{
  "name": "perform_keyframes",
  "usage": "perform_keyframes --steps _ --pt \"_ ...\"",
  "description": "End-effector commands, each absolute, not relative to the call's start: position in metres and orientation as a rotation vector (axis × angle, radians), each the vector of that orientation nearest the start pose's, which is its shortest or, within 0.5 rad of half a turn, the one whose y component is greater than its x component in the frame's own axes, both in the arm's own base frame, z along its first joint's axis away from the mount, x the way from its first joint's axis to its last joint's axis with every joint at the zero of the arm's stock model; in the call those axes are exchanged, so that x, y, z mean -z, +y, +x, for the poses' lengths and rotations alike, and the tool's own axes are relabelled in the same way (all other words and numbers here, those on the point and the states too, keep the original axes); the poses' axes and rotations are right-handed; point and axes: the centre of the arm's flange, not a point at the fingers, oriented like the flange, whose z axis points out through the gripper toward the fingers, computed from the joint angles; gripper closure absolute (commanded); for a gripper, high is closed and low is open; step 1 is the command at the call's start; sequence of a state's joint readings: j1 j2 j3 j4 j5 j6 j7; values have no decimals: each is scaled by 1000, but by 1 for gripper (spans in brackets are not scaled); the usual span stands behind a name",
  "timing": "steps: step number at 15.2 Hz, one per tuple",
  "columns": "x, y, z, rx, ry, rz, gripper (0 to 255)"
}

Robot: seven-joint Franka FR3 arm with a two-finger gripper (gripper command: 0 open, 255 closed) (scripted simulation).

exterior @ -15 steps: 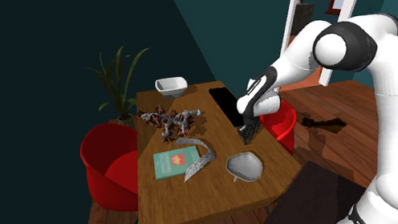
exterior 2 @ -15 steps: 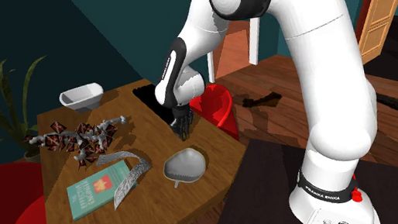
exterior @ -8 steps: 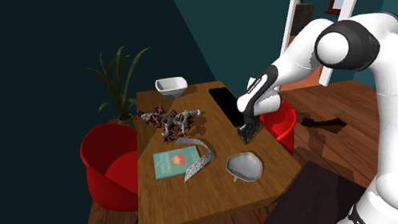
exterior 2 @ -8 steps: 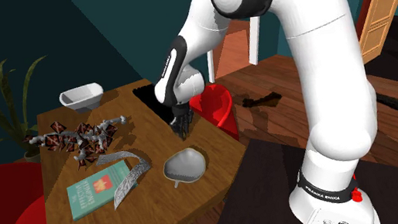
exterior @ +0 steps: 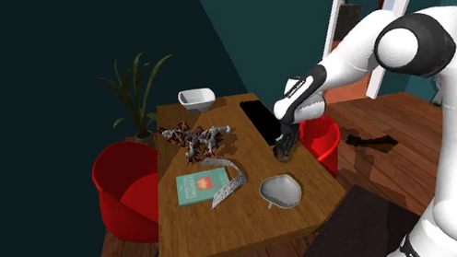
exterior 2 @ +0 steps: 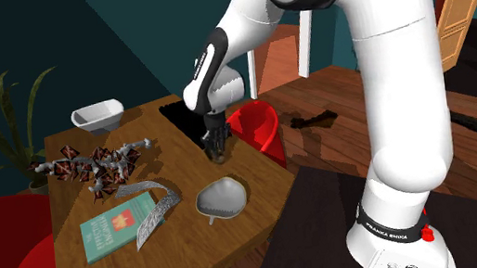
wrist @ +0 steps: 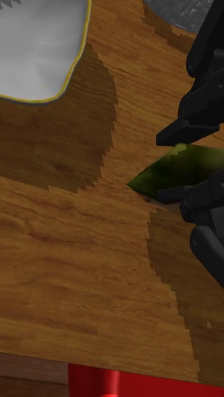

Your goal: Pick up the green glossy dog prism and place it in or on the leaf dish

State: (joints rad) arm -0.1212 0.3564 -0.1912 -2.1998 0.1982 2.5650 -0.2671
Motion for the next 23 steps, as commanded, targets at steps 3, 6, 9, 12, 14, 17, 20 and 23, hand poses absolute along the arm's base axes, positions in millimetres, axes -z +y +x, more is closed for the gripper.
perform_keyframes --steps 3,6,9,12,14,17,20,23 --pt "-246 -174 529 48 308 -3090 255" --pt "-262 -174 529 48 308 -3090 255" --pt "-277 -174 529 48 308 -3090 255" --pt "-293 -174 529 48 308 -3090 255" --pt "-301 -174 529 48 308 -3090 255" --pt "-304 -142 506 48 308 -3090 255" --pt "-306 -110 482 48 308 -3090 255" --pt "-308 -78 459 48 308 -3090 255"
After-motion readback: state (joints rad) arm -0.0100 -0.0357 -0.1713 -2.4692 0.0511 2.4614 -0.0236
